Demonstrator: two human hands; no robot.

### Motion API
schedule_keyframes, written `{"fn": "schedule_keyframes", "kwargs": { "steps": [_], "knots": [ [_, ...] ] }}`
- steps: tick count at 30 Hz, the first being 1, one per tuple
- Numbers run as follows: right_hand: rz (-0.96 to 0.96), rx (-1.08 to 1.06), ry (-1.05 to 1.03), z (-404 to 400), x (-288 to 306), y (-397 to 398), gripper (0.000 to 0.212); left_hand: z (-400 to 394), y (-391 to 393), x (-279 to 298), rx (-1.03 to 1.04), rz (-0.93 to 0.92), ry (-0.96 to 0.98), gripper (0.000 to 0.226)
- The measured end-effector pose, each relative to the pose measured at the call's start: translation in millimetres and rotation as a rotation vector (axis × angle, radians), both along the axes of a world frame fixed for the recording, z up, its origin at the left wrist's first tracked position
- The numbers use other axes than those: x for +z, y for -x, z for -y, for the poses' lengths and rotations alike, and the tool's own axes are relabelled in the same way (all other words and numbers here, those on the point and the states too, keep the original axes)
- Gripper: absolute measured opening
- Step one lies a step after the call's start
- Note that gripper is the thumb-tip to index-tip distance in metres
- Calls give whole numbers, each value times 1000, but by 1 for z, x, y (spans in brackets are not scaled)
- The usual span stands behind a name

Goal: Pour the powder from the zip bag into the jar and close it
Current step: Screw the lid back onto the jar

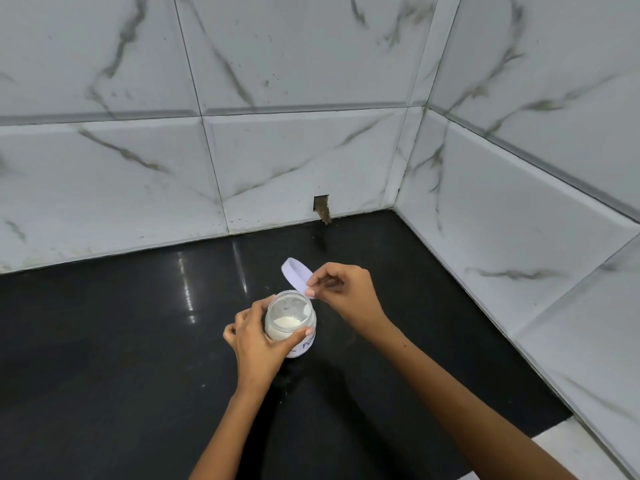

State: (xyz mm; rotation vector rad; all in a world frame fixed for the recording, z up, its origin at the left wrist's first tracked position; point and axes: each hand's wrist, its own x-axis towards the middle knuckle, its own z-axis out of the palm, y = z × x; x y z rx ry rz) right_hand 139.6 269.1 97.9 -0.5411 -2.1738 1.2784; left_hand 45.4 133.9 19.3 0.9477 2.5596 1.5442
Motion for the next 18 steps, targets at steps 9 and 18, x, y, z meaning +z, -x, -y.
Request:
{"fn": "schedule_keyframes", "kwargs": {
  "steps": [9,18],
  "knots": [
    [141,57,1067,5,6,0,9,1,-1,-2,16,24,-22,73],
    [354,18,1125,-12,0,-7,12,1,-3,-4,33,44,-34,77]
  ]
}}
